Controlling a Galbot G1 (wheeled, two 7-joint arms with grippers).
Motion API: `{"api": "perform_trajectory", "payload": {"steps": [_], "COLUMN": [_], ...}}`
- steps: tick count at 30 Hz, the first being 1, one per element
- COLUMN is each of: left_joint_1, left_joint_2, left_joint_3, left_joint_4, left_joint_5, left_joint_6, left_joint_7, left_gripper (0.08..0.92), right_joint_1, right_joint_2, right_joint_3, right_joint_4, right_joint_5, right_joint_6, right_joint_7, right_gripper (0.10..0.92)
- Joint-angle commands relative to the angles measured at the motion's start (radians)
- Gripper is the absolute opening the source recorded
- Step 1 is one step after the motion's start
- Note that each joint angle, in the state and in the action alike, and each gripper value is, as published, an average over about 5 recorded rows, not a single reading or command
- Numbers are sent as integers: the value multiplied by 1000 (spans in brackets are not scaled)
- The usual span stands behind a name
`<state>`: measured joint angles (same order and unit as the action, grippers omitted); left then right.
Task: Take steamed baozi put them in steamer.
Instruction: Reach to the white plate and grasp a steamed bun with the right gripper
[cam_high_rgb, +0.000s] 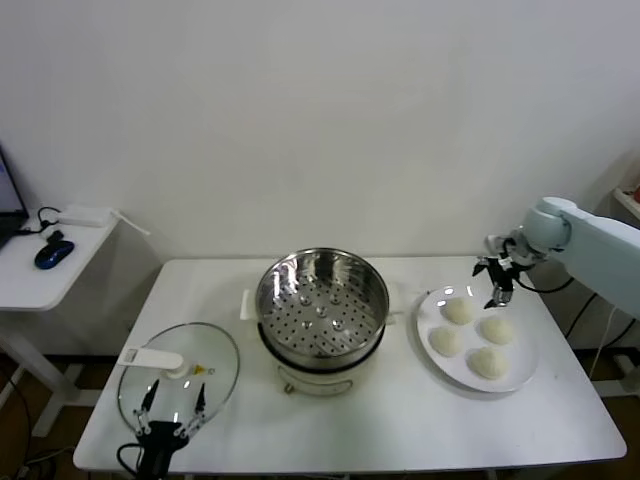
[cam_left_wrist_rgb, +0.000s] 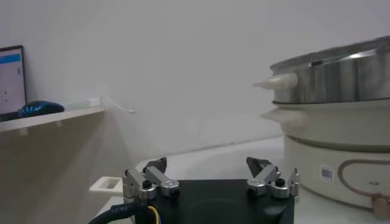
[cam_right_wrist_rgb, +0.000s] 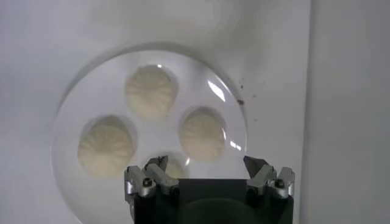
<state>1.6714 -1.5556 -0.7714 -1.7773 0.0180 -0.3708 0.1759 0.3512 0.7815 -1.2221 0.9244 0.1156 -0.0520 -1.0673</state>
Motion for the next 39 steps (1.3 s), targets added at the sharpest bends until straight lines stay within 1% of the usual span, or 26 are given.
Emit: {"api": "perform_trajectory", "payload": {"steps": [1, 10, 22, 28, 34, 39], "left_joint_1": [1, 7, 7, 7, 8, 8], "left_joint_2": [-3, -6, -8, -9, -9, -8], "left_joint_3": [-1, -6, -5, -4, -6, -6], "left_joint_4": [14, 21, 37, 42, 41, 39], "left_joint_5": [14, 30, 54, 61, 64, 70], "left_joint_6": [-7, -14, -29, -33, -35, -36], "left_joint_7": [0, 0, -4, -6, -7, -8], "left_gripper": [823, 823, 823, 823, 823, 823], "right_joint_1": [-91, -203, -219, -217, -217, -213], "right_joint_2": [138, 197, 250, 264, 268, 265], "right_joint_3": [34, 177, 225, 229, 228, 225], "right_joint_4": [-229, -361, -440, -449, -447, -443], "right_joint_5": [-43, -118, -148, -149, -144, -144], "right_joint_6": [79, 136, 162, 164, 160, 160], "right_joint_7": [-33, -8, 25, 27, 18, 8], "right_gripper": [823, 823, 823, 818, 742, 706]}}
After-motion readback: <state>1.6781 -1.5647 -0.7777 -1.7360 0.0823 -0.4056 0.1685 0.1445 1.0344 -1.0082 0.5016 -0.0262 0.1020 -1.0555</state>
